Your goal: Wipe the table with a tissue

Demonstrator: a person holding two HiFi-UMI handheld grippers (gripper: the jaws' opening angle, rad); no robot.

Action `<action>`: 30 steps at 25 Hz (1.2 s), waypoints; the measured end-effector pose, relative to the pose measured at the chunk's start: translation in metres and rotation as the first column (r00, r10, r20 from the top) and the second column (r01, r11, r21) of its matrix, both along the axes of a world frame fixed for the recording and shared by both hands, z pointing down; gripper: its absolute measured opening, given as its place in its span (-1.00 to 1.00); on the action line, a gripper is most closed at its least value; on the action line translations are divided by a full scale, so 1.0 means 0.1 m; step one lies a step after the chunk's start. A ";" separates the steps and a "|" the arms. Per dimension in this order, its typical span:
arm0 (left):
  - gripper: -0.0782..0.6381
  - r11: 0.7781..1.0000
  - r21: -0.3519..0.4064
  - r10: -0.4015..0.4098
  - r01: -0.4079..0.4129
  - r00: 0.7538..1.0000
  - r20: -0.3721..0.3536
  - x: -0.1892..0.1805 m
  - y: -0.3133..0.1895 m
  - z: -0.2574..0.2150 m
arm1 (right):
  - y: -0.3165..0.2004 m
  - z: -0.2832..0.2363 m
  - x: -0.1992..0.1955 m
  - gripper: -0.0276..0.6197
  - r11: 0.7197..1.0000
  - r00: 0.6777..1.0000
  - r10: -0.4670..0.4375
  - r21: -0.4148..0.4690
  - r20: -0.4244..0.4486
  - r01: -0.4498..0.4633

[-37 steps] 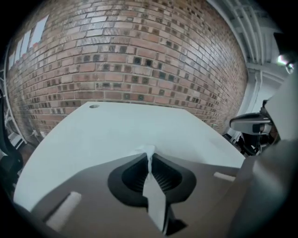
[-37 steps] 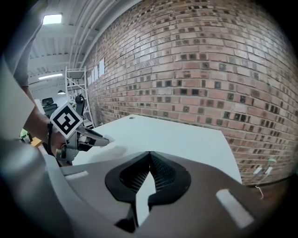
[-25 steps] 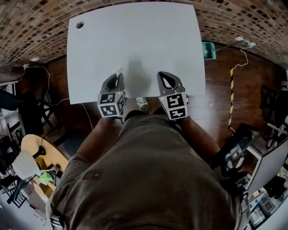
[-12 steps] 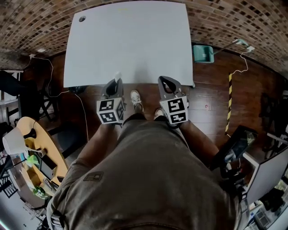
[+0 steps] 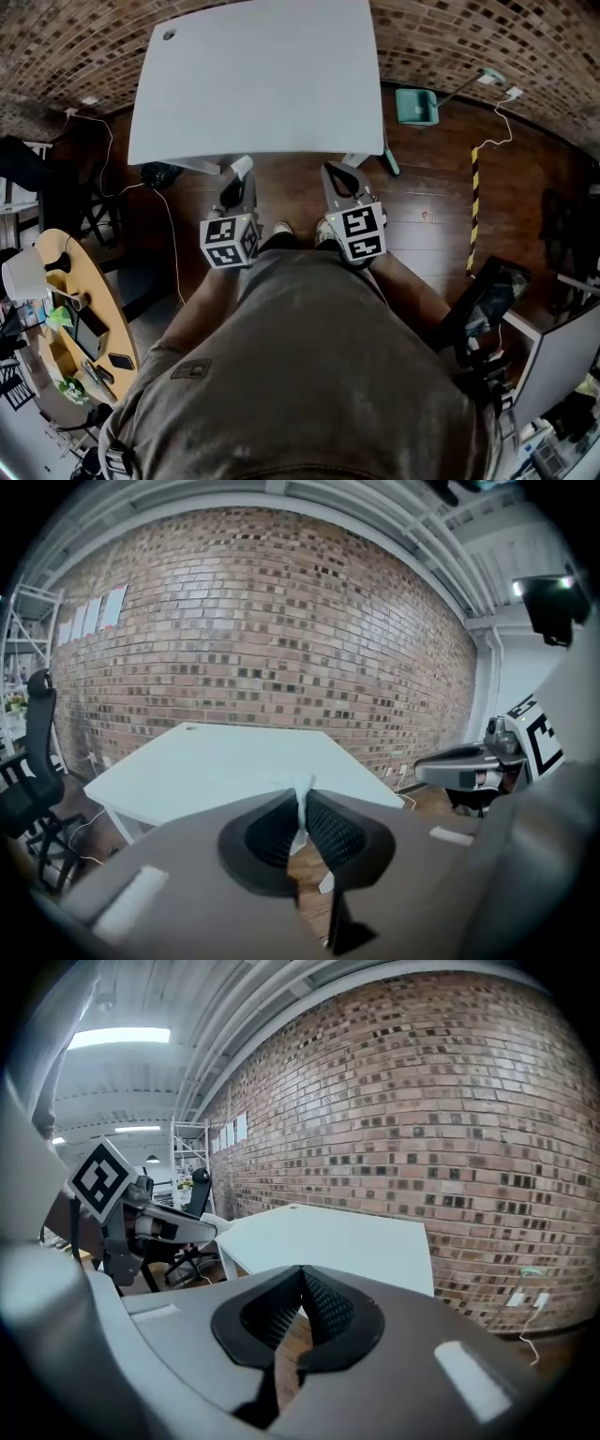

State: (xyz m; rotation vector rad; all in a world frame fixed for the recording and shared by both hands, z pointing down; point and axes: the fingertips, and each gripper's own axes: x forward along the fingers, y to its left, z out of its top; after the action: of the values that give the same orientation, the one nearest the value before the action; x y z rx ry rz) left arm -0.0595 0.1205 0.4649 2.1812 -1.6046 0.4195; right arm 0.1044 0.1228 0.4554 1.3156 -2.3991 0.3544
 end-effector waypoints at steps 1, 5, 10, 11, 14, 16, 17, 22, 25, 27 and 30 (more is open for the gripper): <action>-0.72 1.000 0.001 0.005 -0.005 1.000 -0.004 0.02 0.01 -0.01 | 0.02 -0.02 0.00 -0.87 1.000 1.000 0.001 0.002 -0.002 -0.001; -0.72 0.999 0.024 0.026 -0.026 1.000 -0.017 0.09 0.00 -0.10 | 0.04 -0.09 0.00 -0.87 1.000 1.000 0.011 0.015 -0.009 -0.011; -0.72 0.999 0.032 0.037 -0.036 0.999 -0.023 0.01 0.02 -0.12 | 0.07 -0.11 -0.04 -0.87 0.999 0.999 0.038 0.008 -0.009 -0.038; -0.72 0.999 0.032 0.040 -0.039 0.999 -0.021 -0.01 0.02 -0.11 | 0.07 -0.12 -0.06 -0.87 0.999 0.999 0.040 0.010 -0.012 -0.040; -0.72 0.999 0.029 0.044 -0.043 0.999 -0.024 -0.06 -0.01 -0.11 | 0.05 -0.14 -0.10 -0.87 0.999 0.999 0.052 0.018 -0.015 -0.052; -0.72 0.998 0.031 0.054 -0.053 0.998 -0.026 -0.06 -0.02 -0.12 | 0.04 -0.14 -0.10 -0.87 0.998 0.998 0.063 0.019 -0.016 -0.063; -0.72 0.998 0.033 0.059 -0.058 0.998 -0.027 -0.06 -0.02 -0.13 | 0.04 -0.14 -0.10 -0.87 0.998 0.998 0.067 0.018 -0.017 -0.066; -0.72 0.997 0.028 0.076 -0.075 0.997 -0.028 -0.06 -0.04 -0.10 | 0.05 -0.13 -0.12 -0.88 0.997 0.997 0.078 0.016 -0.023 -0.077; -0.72 0.996 0.021 0.085 -0.084 0.996 -0.029 -0.05 -0.06 -0.08 | 0.03 -0.11 -0.11 -0.88 0.997 0.996 0.081 0.016 -0.030 -0.081; -0.72 0.996 0.017 0.091 -0.090 0.995 -0.032 -0.04 -0.07 -0.07 | 0.02 -0.11 -0.10 -0.88 0.996 0.996 0.086 0.016 -0.033 -0.086; -0.72 0.995 0.011 0.101 -0.101 0.994 -0.030 -0.04 -0.08 -0.06 | 0.02 -0.11 -0.11 -0.88 0.996 0.995 0.091 0.016 -0.036 -0.090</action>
State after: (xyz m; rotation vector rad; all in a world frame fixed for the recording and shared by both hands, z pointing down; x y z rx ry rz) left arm -0.0634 0.1128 0.4592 2.2719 -1.4875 0.4076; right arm 0.0936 0.1244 0.4439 1.4284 -2.3217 0.3354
